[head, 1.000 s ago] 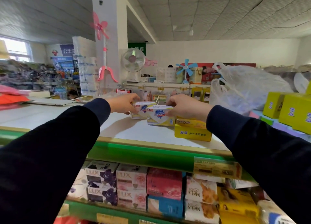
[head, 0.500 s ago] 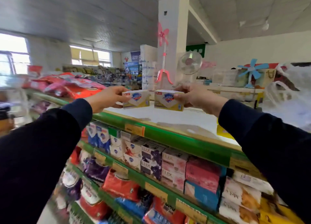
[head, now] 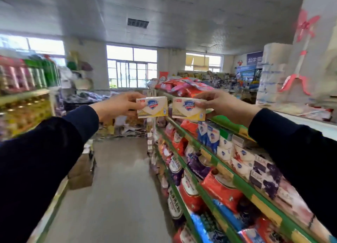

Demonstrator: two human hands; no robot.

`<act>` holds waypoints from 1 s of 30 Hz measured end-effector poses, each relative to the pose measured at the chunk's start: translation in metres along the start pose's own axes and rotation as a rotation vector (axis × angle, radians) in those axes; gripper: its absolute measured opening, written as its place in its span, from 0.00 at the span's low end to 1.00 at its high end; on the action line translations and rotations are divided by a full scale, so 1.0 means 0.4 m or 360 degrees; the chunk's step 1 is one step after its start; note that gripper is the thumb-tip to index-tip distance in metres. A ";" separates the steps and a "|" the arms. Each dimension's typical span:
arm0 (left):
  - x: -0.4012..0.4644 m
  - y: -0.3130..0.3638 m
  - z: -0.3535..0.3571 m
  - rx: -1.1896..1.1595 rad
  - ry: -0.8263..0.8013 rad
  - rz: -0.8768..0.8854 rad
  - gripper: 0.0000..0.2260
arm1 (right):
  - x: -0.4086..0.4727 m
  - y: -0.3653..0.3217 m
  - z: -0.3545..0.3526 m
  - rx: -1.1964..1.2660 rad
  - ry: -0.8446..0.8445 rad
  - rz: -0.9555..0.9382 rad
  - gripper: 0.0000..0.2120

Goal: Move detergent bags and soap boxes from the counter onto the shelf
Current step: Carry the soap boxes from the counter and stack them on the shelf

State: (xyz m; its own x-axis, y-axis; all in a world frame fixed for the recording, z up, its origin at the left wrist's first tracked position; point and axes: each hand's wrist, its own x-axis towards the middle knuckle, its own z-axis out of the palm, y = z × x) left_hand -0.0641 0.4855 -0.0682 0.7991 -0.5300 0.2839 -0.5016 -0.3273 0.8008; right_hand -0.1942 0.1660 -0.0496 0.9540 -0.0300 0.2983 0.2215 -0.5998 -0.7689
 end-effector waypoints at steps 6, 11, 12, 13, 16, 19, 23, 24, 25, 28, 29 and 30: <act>-0.353 -0.081 -0.307 0.0079 0.0355 -0.0220 0.14 | 0.097 -0.217 0.326 0.0115 -0.0345 -0.0289 0.12; -0.657 -0.092 -0.516 0.0264 0.0609 -0.0422 0.11 | 0.118 -0.402 0.606 0.0267 -0.0579 -0.0451 0.12; -0.710 -0.089 -0.550 0.0296 0.0656 -0.0454 0.11 | 0.114 -0.435 0.656 0.0295 -0.0625 -0.0474 0.11; -0.778 -0.086 -0.588 0.0329 0.0718 -0.0486 0.11 | 0.108 -0.476 0.719 0.0326 -0.0684 -0.0512 0.10; -0.954 -0.083 -0.671 0.0376 0.0855 -0.0567 0.12 | 0.081 -0.583 0.879 0.0378 -0.0850 -0.0661 0.05; -1.102 -0.071 -0.735 0.0465 0.1024 -0.0677 0.10 | 0.060 -0.687 1.018 0.0441 -0.0976 -0.0779 0.06; -1.254 -0.033 -0.824 0.0674 0.1165 -0.0826 0.11 | 0.041 -0.808 1.161 0.0561 -0.1143 -0.0869 0.09; -1.292 -0.021 -0.846 0.0712 0.1207 -0.0854 0.11 | 0.038 -0.842 1.197 0.0594 -0.1187 -0.0891 0.09; -1.327 -0.010 -0.863 0.0739 0.1246 -0.0887 0.12 | 0.035 -0.872 1.229 0.0628 -0.1213 -0.0929 0.09; -1.424 0.018 -0.905 0.0843 0.1389 -0.1002 0.13 | 0.024 -0.963 1.333 0.0712 -0.1348 -0.1019 0.11; -1.454 0.027 -0.915 0.0859 0.1438 -0.1047 0.12 | 0.021 -0.991 1.372 0.0727 -0.1383 -0.1063 0.11; -1.478 0.031 -0.923 0.0880 0.1483 -0.1090 0.12 | 0.017 -1.014 1.406 0.0744 -0.1420 -0.1093 0.10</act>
State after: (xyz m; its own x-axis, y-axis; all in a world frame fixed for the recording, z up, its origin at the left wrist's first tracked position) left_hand -0.4207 1.0835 -0.0314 0.7642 0.5464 0.3427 0.2107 -0.7137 0.6680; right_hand -0.1638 0.8589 -0.0536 0.3730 0.8504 0.3711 0.6101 0.0765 -0.7886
